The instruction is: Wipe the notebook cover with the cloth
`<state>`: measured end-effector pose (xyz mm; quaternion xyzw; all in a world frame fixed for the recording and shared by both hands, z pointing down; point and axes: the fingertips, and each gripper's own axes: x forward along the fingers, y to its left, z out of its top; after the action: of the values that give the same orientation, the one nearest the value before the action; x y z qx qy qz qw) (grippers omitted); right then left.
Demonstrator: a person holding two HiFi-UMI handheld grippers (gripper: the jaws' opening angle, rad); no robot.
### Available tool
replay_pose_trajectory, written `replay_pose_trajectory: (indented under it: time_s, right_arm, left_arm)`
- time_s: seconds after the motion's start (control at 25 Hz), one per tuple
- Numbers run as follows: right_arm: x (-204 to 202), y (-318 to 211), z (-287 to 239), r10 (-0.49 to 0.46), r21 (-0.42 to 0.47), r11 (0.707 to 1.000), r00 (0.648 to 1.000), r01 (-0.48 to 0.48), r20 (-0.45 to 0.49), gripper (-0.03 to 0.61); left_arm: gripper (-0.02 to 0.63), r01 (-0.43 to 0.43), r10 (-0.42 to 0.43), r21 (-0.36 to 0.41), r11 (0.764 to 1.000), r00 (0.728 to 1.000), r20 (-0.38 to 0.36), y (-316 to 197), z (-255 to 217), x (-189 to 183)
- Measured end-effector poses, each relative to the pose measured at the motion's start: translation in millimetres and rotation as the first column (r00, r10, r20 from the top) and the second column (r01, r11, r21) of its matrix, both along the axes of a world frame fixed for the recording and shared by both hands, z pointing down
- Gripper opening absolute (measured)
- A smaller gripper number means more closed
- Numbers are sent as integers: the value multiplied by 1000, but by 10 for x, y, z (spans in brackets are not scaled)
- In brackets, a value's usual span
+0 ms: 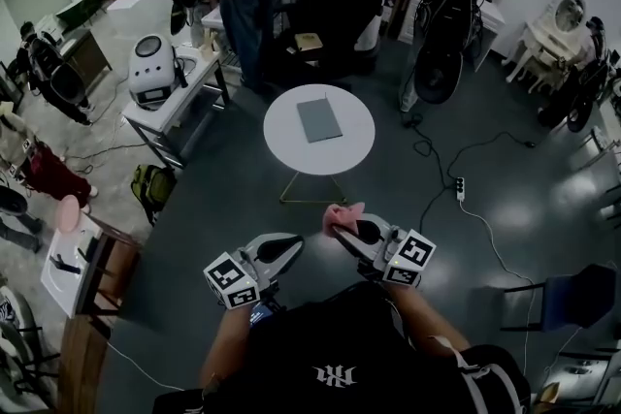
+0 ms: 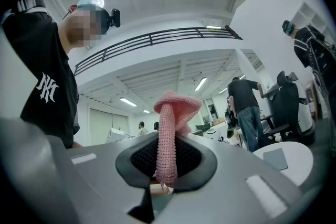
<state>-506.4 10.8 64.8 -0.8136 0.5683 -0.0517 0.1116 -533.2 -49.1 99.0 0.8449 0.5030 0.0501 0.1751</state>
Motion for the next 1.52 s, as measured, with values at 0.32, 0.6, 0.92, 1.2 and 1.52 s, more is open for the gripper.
replay_pose_trajectory:
  time_s: [0.32,0.6,0.92,1.2,1.52]
  right_arm:
    - [-59,145,-48,20,15,1000,1000,-20,-14,31]
    - [-62,355,-80,54,16,998,998,-54,-10,31]
    - [251,588,-116,78,38,996,997,-77,-12,31]
    - [691,851,-109,67,58,996,998,-66,-7,31]
    - [1326,1213,-282,10,76,997,1000,-9,-11,31]
  left_arm:
    - [3,-15,16,17,1000,1000,-14,93,-65,39]
    - [3,-23,24,29,999,999,-27,186,-97,92]
    - [3,-37,37,38,999,999,-13,393,-133,431]
    - [3,-21,22,60,998,1000,-19,643,-183,904]
    - [3,44,-43,67,997,999,-13,970,-351,1467]
